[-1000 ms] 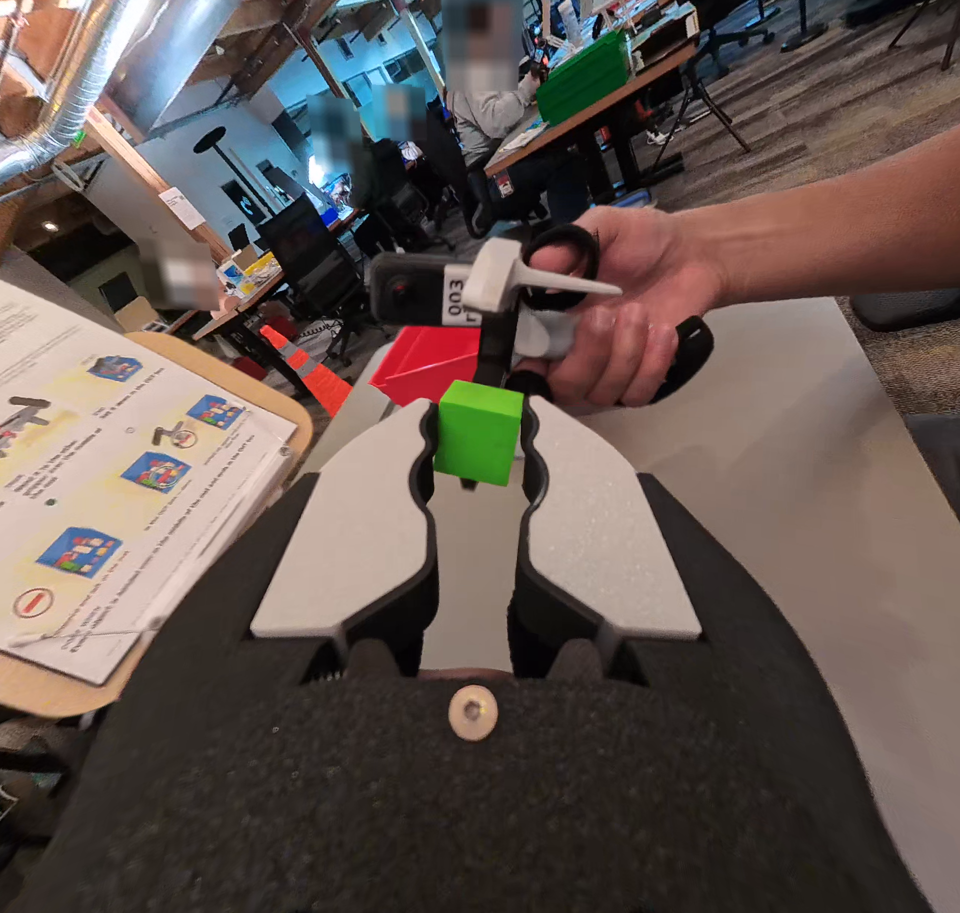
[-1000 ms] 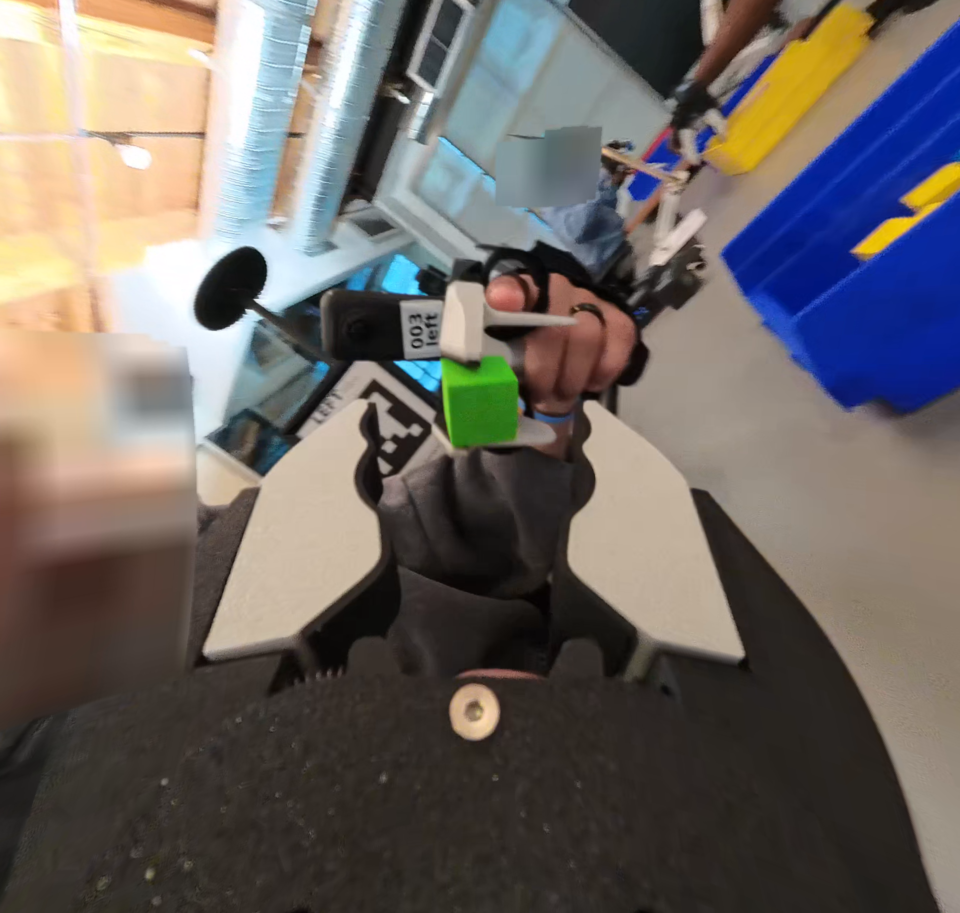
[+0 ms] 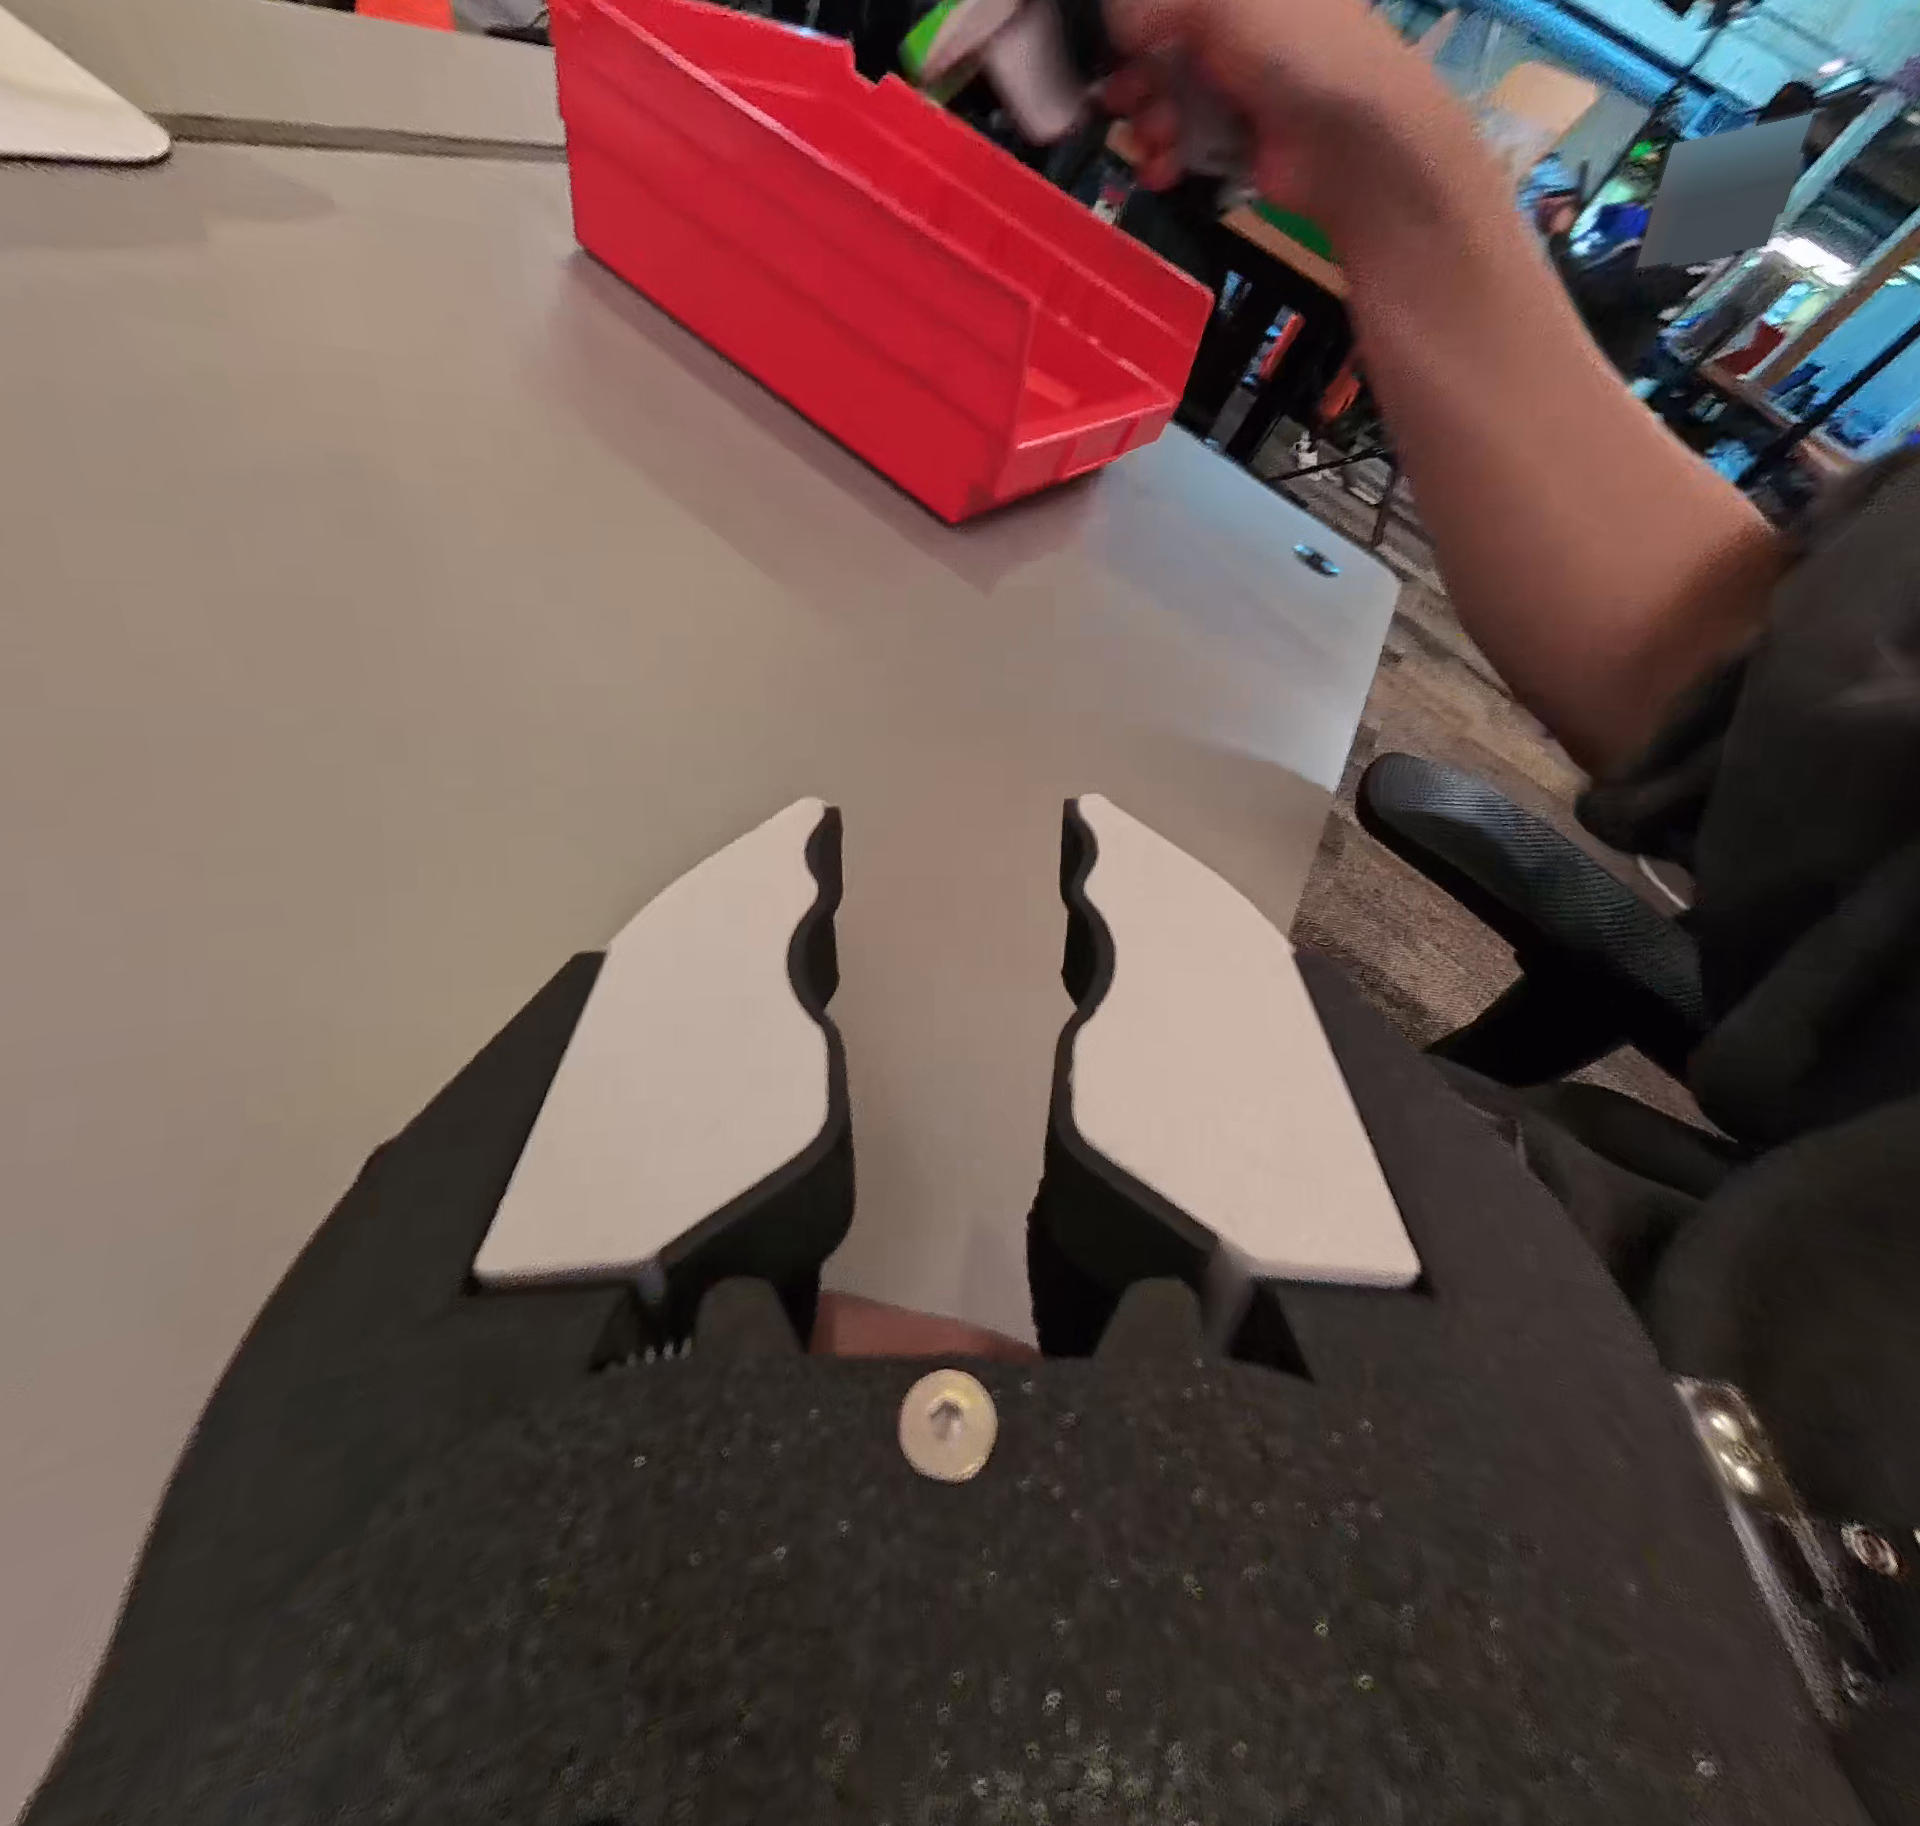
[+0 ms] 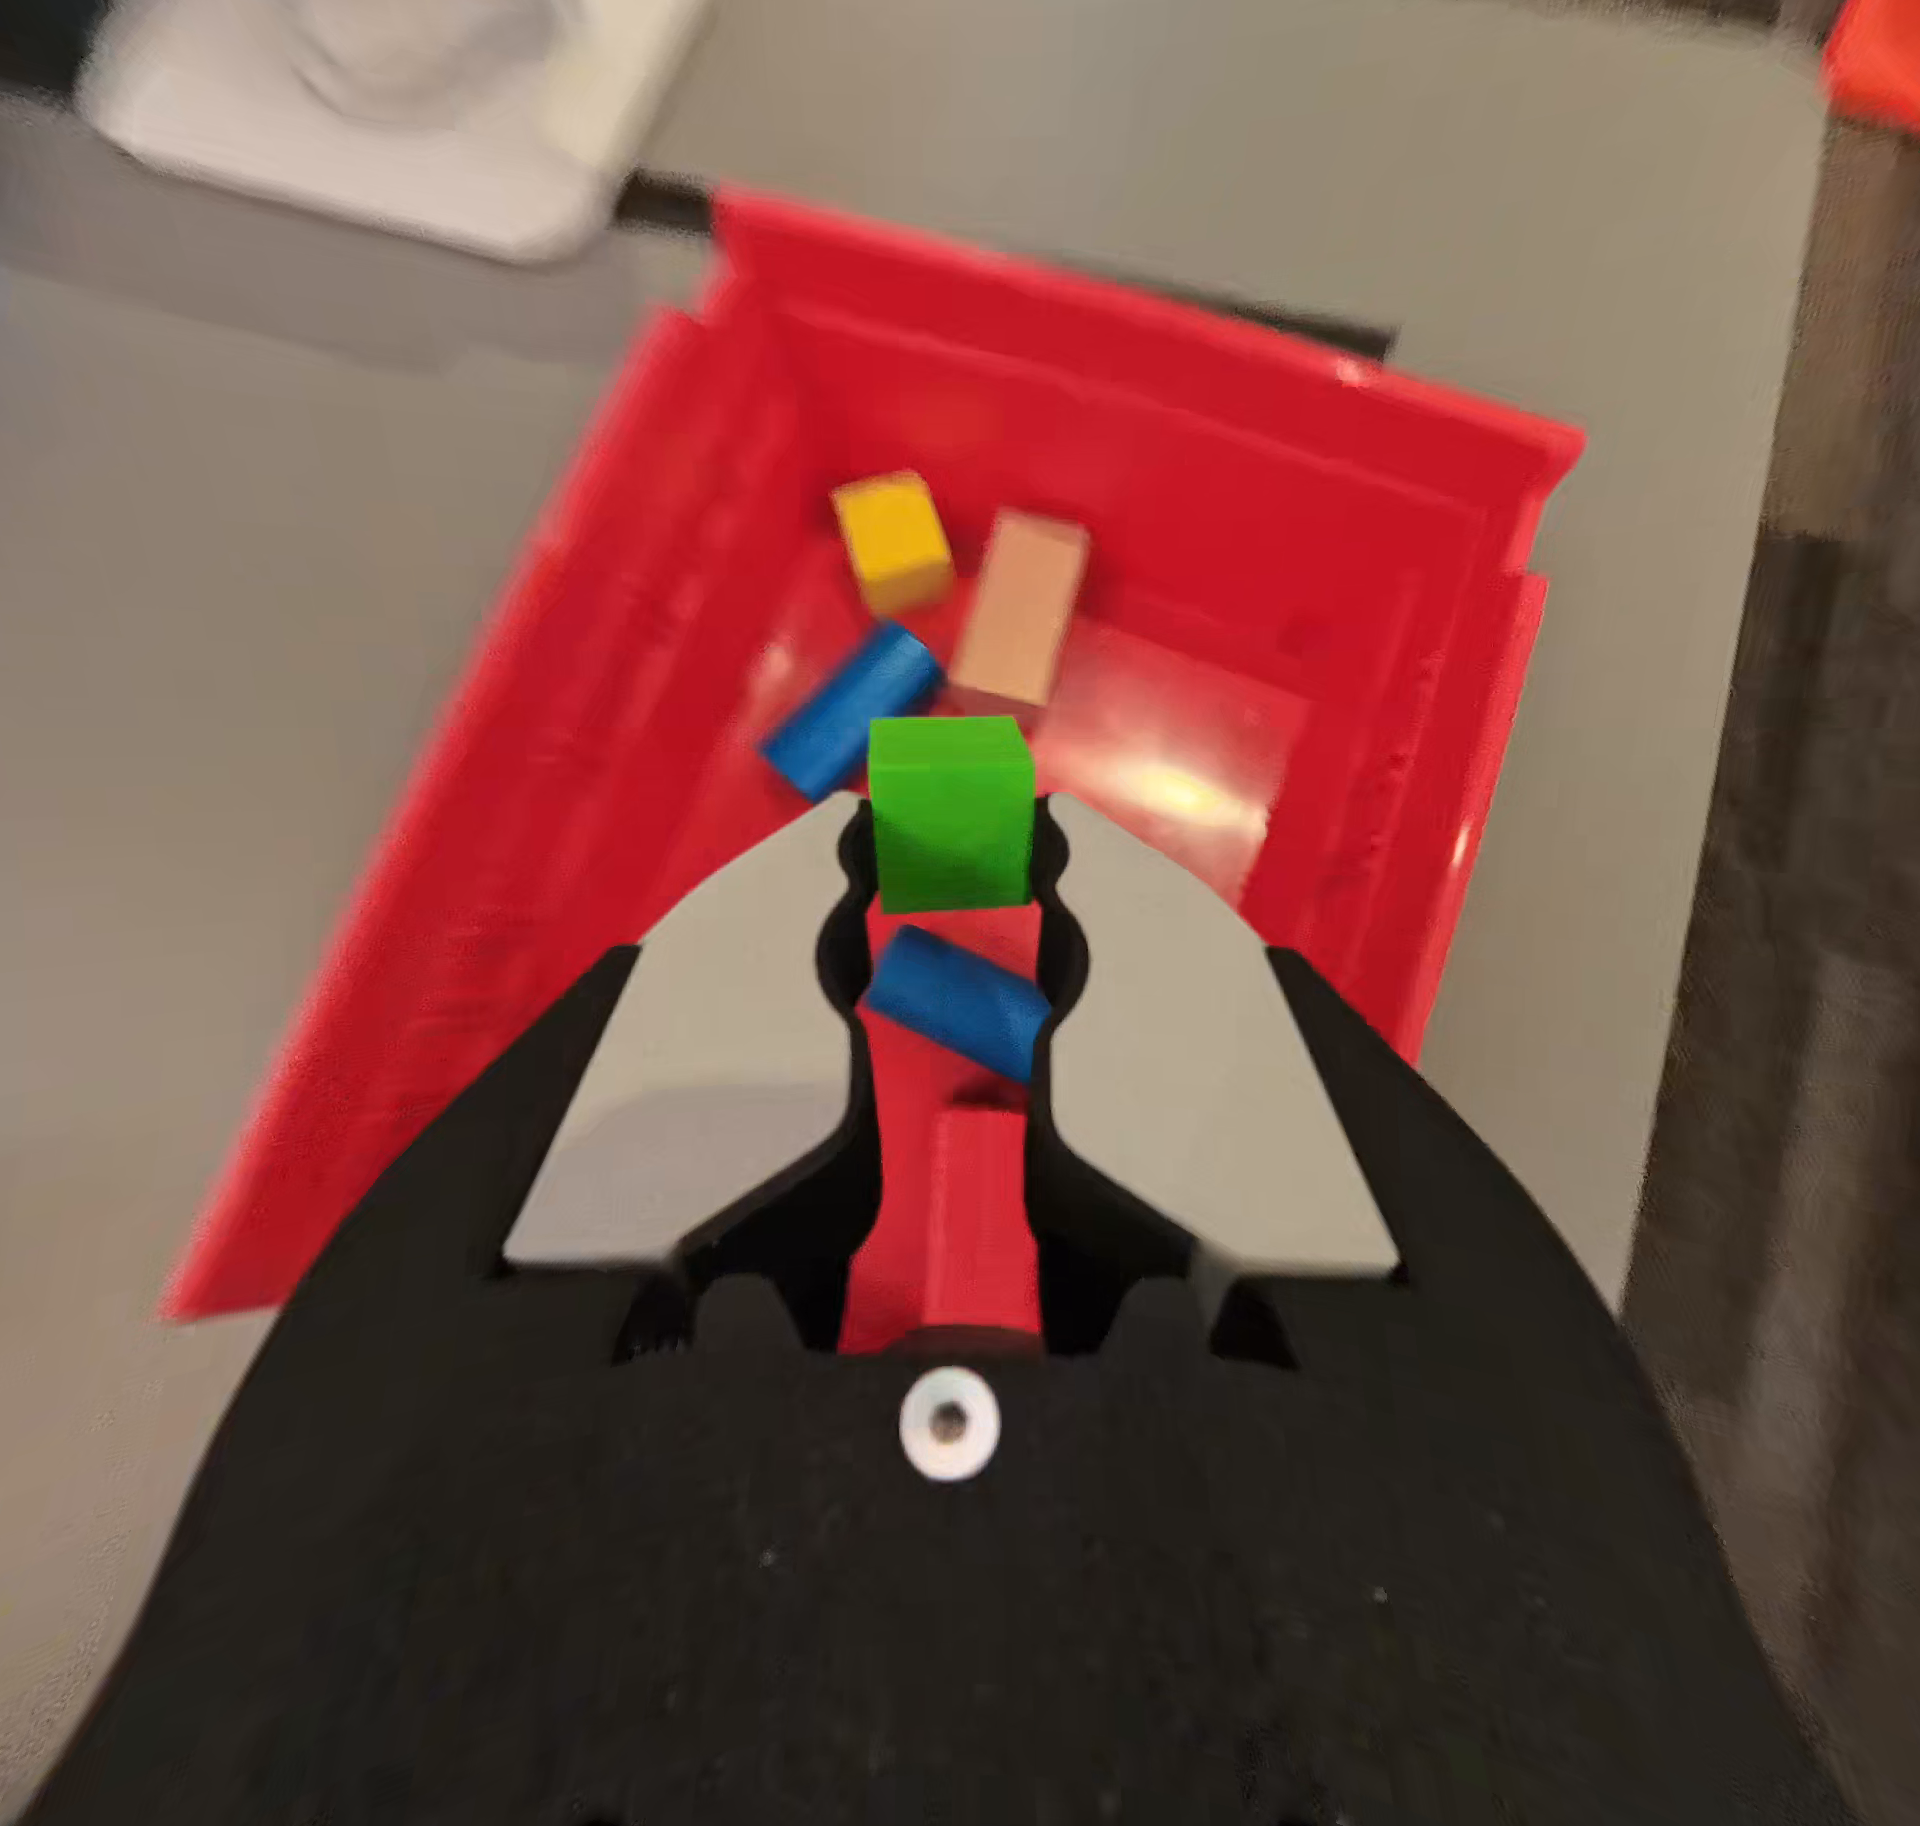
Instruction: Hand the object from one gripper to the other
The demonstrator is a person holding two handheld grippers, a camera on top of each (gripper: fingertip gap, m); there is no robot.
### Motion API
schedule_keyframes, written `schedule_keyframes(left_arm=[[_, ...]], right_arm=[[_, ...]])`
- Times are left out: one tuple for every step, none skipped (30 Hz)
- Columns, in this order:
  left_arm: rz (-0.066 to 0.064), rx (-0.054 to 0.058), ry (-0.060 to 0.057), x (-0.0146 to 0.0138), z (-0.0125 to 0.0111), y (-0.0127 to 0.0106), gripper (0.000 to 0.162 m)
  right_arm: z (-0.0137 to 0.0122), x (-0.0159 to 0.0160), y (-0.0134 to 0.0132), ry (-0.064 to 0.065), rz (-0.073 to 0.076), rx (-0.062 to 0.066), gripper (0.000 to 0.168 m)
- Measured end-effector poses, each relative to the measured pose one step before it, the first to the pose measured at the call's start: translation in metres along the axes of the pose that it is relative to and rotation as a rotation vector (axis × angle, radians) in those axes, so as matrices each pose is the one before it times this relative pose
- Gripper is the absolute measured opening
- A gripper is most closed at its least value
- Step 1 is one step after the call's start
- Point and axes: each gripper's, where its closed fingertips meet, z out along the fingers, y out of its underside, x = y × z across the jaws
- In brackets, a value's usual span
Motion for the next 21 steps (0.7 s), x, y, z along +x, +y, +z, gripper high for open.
schedule_keyframes(left_arm=[[0.0116,0.0057,0.0353,0.00435,-0.00046,-0.00181,0.040],[0.0124,0.0000,0.0345,0.00432,-0.00009,-0.00035,0.040],[0.0110,-0.0075,0.0114,0.00139,0.00044,0.00088,0.040],[0.0096,-0.0088,-0.0111,-0.00166,0.00055,0.00133,0.041],[0.0068,-0.0088,-0.0094,-0.00106,0.00077,0.00153,0.042],[0.0051,-0.0119,0.0033,0.00082,0.00076,0.00200,0.042],[0.0033,-0.0103,0.0043,0.00101,0.00058,0.00129,0.043],[0.0032,-0.0059,0.0008,0.00064,0.00023,0.00061,0.043],[0.0068,-0.0035,0.0066,0.00160,-0.00016,0.00009,0.044],[0.0091,-0.0021,0.0122,0.00223,-0.00082,-0.00017,0.044],[0.0085,-0.0025,0.0097,0.00178,-0.00131,-0.00003,0.045],[0.0059,-0.0034,0.0024,0.00019,-0.00156,-0.00003,0.047],[0.0036,-0.0038,-0.0041,-0.00144,-0.00169,0.00029,0.047],[0.0028,-0.0026,-0.0067,-0.00227,-0.00176,0.00046,0.047],[0.0006,0.0013,-0.0074,-0.00276,-0.00191,-0.00008,0.047],[-0.0039,0.0029,-0.0069,-0.00307,-0.00183,-0.00049,0.047],[-0.0070,0.0013,-0.0045,-0.00285,-0.00151,-0.00053,0.046],[-0.0083,0.0023,-0.0040,-0.00286,-0.00144,-0.00084,0.046],[-0.0094,0.0039,-0.0036,-0.00266,-0.00142,-0.00102,0.046],[-0.0107,0.0023,-0.0031,-0.00229,-0.00122,-0.00077,0.045],[-0.0121,0.0014,-0.0081,-0.00297,-0.00112,-0.00055,0.045]], right_arm=[[0.02028,0.01312,0.00847,0.0287,0.0151,-0.0976,0.028],[0.01824,0.01060,0.00540,0.0282,0.0199,-0.0863,0.028],[0.01517,0.00434,0.00078,0.0104,-0.0100,-0.0645,0.028],[0.01199,0.00407,-0.00356,0.0209,-0.0322,-0.0360,0.028],[0.01013,0.00719,-0.00451,0.0414,-0.0226,-0.0288,0.028],[0.00961,0.00648,-0.00300,0.0316,-0.0051,-0.0380,0.028],[0.00899,0.00379,-0.00246,0.0089,0.0088,-0.0384,0.028],[0.00798,0.00176,-0.00196,-0.0048,0.0149,-0.0355,0.028],[0.00612,0.00095,-0.00192,-0.0052,0.0120,-0.0299,0.028],[0.00479,0.00224,-0.00248,0.0103,0.0016,-0.0207,0.028],[0.00389,0.00393,-0.00157,0.0290,-0.0118,-0.0205,0.028],[0.00370,0.00369,-0.00002,0.0307,-0.0172,-0.0250,0.028],[0.00365,0.00193,0.00079,0.0189,-0.0132,-0.0253,0.028],[0.00330,0.00032,0.00014,0.0073,-0.0088,-0.0155,0.028],[0.00273,-0.00120,0.00014,-0.0033,-0.0032,-0.0087,0.028],[0.00253,-0.00142,-0.00017,-0.0075,0.0021,-0.0040,0.028],[0.00101,0.00012,-0.00043,0.0009,0.0049,0.0012,0.028],[-0.00035,0.00026,-0.00079,0.0006,0.0064,0.0045,0.028],[-0.00047,0.00082,-0.00129,0.0033,0.0093,0.0115,0.028],[-0.00015,-0.00009,-0.00125,0.0000,0.0042,0.0150,0.028],[-0.00065,-0.00018,0.00007,0.0019,-0.0079,0.0102,0.029]])
